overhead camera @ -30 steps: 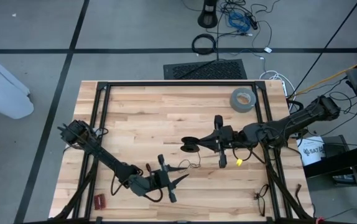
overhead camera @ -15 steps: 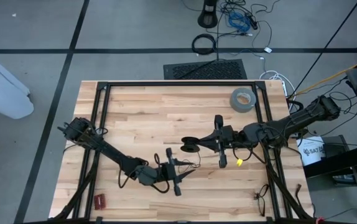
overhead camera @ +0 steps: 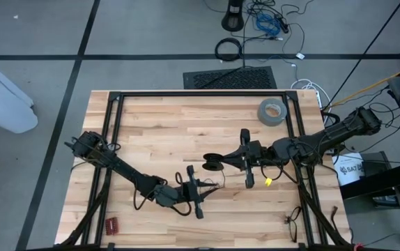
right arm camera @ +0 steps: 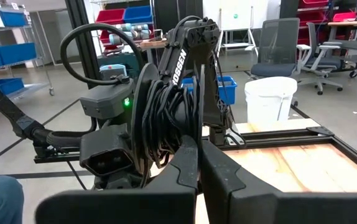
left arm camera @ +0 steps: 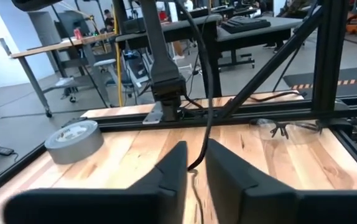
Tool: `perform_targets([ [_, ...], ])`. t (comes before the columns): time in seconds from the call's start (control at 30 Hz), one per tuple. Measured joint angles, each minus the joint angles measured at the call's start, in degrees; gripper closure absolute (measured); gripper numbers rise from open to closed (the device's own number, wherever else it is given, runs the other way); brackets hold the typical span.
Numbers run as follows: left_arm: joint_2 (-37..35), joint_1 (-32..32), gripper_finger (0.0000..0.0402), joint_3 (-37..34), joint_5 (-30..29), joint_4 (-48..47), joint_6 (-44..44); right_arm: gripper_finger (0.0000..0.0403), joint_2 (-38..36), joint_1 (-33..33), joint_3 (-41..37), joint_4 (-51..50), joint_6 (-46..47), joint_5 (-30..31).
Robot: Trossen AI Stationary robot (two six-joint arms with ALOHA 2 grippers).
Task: Coil cords
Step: Coil the black wire onto the spool
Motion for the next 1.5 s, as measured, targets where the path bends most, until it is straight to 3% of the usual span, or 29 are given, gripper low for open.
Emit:
perform_targets([
  [0.17,0.0,-0.3,0.0392,0.0,-0.5,-0.3,-0.1,0.0403,0.0,0.0,0.0,0.0,0.0,0.0],
  [0.43,0.0,-2.1,0.0398,0.0,-9.4,-6.1,-1.9,0.0403,0.0,0.1,0.0,-0.1,0.3,-0.3],
  [0.73,-2.7,-2.5,0.0400,0.0,-14.7,-21.6,-11.9,0.0403,0.0,1.7,0.0,-3.3,2.4,-0.3],
  [1.03,-10.1,-2.4,0.0401,0.0,-13.8,-38.2,-21.3,0.0403,0.7,2.6,0.0,-6.1,2.4,-0.3],
  [1.5,-16.9,-2.3,0.0401,0.0,-12.2,-53.6,-32.0,0.0403,2.4,2.6,0.0,-12.1,3.7,-0.2],
])
